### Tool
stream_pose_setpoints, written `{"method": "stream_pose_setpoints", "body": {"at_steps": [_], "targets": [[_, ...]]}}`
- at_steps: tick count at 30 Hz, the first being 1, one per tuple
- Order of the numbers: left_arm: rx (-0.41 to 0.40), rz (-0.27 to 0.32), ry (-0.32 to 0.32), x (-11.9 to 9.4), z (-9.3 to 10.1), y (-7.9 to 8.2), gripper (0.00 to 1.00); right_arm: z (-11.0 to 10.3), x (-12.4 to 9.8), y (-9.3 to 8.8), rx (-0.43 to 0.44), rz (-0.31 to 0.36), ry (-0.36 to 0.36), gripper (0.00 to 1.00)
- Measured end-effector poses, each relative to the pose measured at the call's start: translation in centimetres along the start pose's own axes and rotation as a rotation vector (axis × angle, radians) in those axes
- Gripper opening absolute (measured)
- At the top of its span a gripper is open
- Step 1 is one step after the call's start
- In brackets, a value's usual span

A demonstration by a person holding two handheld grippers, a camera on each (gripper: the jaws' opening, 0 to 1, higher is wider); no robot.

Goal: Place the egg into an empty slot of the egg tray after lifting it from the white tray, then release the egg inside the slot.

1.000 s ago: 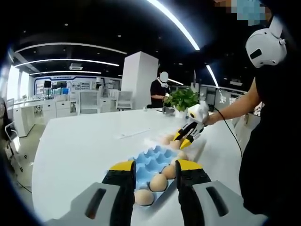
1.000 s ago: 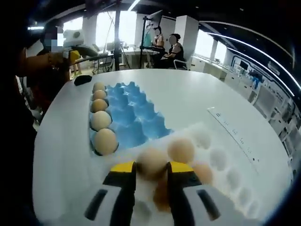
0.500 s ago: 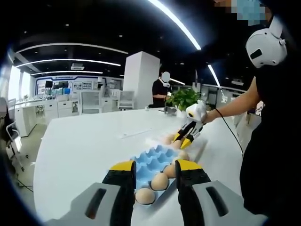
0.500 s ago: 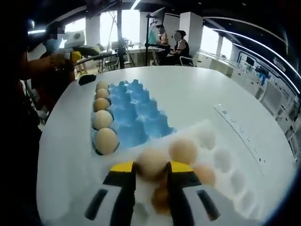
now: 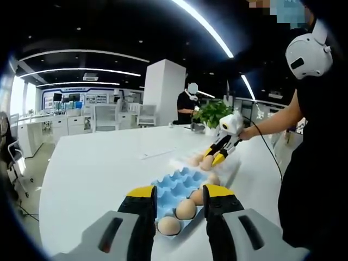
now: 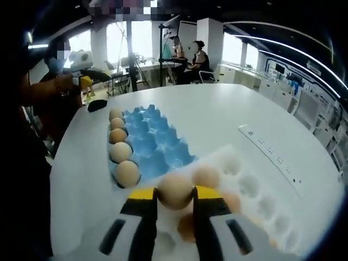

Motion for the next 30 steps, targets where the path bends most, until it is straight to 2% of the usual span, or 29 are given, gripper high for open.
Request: {"method": "stream_pose_setpoints", "body": {"at_steps": [21, 25, 30], "targets": [[0.003, 0.007, 0.005, 0.3, -0.2, 0.2, 0.38, -0.3, -0.7, 1.3, -0.043, 0.02, -0.008, 0.24], [-0.006, 0.002, 0.014, 0.4, -0.2, 0.1, 0.43, -0.3, -0.8, 1.5, -0.059, 0.023, -0.012, 0.24], [0.009, 0.009, 0.005, 0.4, -0.1, 0.2, 0.4, -0.4, -0.8, 1.6, -0.06, 0.023, -0.007, 0.24]]}}
Point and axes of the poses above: the point that each gripper's makers call its tool centre point, and the gripper's own axes: x roughly forward along the fingers, z roughly to its right, y roughly out of its top, the point moved 8 cm from there along -x, roughly backward along the fingers, and after that the axes turned 1 degree about -z, right-handed, at the moved point
